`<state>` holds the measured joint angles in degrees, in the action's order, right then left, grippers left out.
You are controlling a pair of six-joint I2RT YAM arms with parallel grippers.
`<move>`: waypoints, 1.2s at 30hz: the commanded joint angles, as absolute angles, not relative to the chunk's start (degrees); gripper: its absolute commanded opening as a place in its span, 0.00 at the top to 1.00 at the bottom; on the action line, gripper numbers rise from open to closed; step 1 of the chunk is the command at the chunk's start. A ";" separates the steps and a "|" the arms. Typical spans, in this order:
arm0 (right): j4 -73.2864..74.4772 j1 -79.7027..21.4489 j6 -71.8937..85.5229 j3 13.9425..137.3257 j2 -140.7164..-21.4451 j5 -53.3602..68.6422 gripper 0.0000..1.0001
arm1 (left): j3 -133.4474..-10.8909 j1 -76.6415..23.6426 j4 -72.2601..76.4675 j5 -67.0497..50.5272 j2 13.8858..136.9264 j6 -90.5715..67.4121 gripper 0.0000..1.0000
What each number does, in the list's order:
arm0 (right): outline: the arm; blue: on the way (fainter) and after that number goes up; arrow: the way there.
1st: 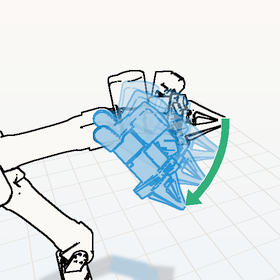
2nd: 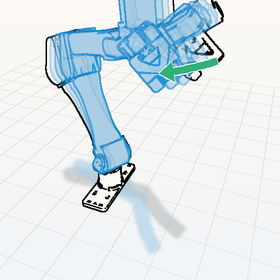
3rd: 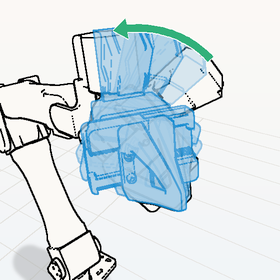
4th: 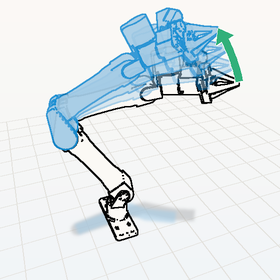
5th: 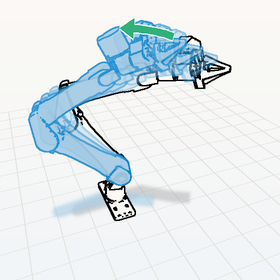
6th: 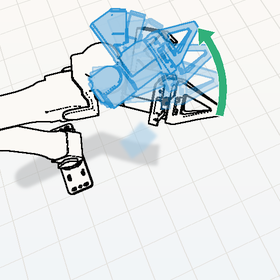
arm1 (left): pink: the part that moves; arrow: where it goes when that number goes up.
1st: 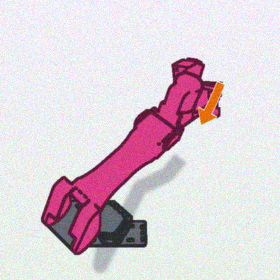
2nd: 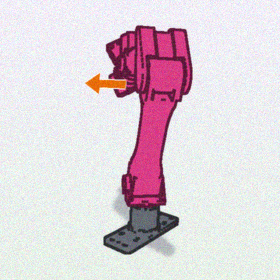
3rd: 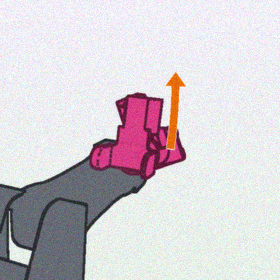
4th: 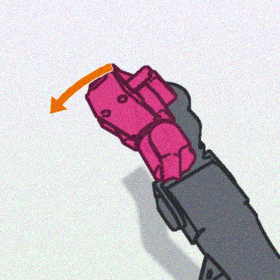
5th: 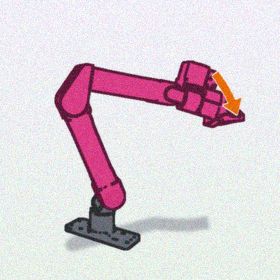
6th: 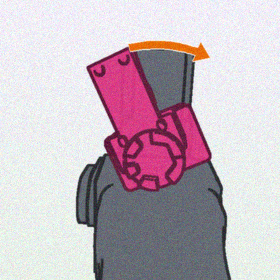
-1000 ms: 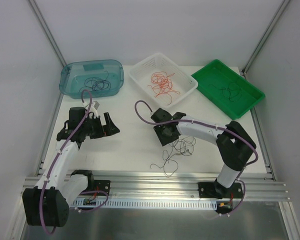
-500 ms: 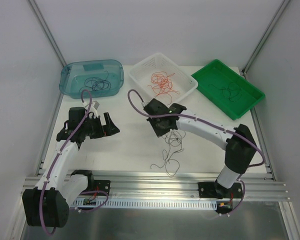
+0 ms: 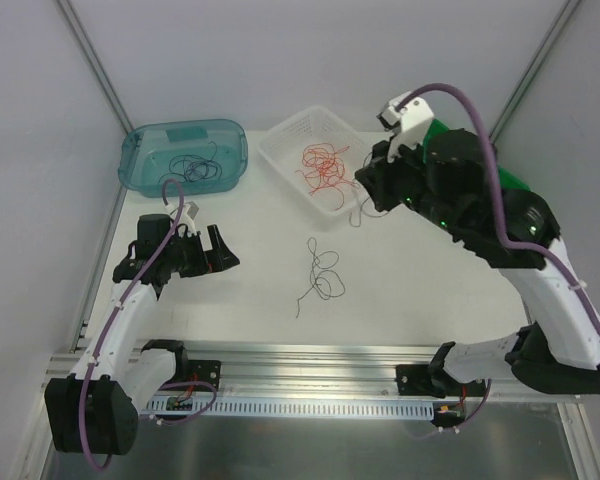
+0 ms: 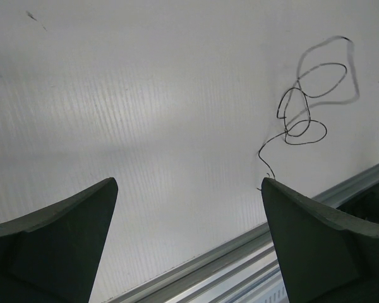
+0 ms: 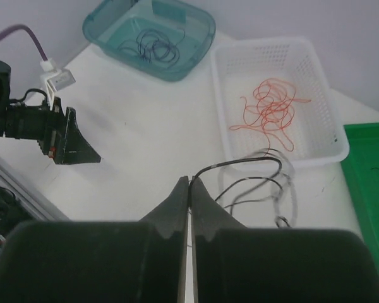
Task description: Untangle the cables
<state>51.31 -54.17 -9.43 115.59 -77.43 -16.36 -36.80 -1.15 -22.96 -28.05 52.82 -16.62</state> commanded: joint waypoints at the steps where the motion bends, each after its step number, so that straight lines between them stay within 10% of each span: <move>1: 47.84 -53.27 -13.27 113.04 -73.84 -19.43 0.99 | -36.83 -1.49 -22.15 -28.56 52.21 -14.94 0.01; 36: 41.41 -29.38 -10.99 99.32 -70.58 -17.22 0.99 | -35.86 -3.78 -20.48 -30.23 51.94 -14.33 0.01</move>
